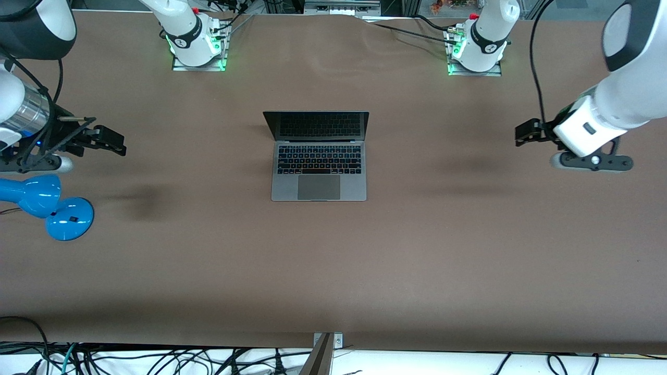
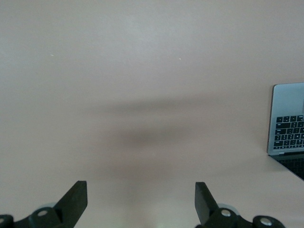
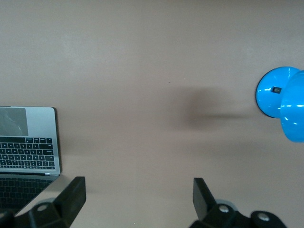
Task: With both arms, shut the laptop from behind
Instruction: 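Move the right gripper while the left gripper moves toward the laptop screen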
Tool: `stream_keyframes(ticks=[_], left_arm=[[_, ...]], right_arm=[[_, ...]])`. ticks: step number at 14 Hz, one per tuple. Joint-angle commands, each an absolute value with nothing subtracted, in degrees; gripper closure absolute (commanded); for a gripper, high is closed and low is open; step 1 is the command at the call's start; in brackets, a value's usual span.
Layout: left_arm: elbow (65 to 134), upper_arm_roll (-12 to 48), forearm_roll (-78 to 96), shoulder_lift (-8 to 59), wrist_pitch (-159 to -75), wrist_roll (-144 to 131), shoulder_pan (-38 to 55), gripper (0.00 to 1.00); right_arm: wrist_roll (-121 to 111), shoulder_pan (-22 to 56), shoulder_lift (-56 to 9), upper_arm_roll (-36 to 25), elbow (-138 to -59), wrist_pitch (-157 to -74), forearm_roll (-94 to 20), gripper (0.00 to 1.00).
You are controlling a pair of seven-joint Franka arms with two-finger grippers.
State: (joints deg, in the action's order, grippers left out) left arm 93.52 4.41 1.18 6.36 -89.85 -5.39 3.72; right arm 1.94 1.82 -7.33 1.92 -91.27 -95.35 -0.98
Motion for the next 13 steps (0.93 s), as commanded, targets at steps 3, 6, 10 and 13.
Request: stream_keyframes(ticks=[3,6,10,13], left_arm=[[93.43,10.36,0.35,7.29,-89.12,-11.94,3.87,0.0],[93.52,14.93,0.44,7.91,-88.95,-18.36,3.87,0.0],[93.25,16.96,4.83,7.3,-87.02,-18.9,3.78,0.0],[93.78,20.82,5.45,7.29,-86.31,-22.65,3.78,0.0]], right_arm=[[1.41,4.38,-8.96,2.55,-90.17,-93.35,-3.85,0.0],[1.58,7.37,-9.05,2.55,-90.26,-91.77,-8.69,0.0],[2.9,12.99,-10.19,2.55,-90.35,-87.02,-12.13,0.0],[8.85,18.0,-11.25,2.55,-90.44,-86.84,-12.13,0.0]])
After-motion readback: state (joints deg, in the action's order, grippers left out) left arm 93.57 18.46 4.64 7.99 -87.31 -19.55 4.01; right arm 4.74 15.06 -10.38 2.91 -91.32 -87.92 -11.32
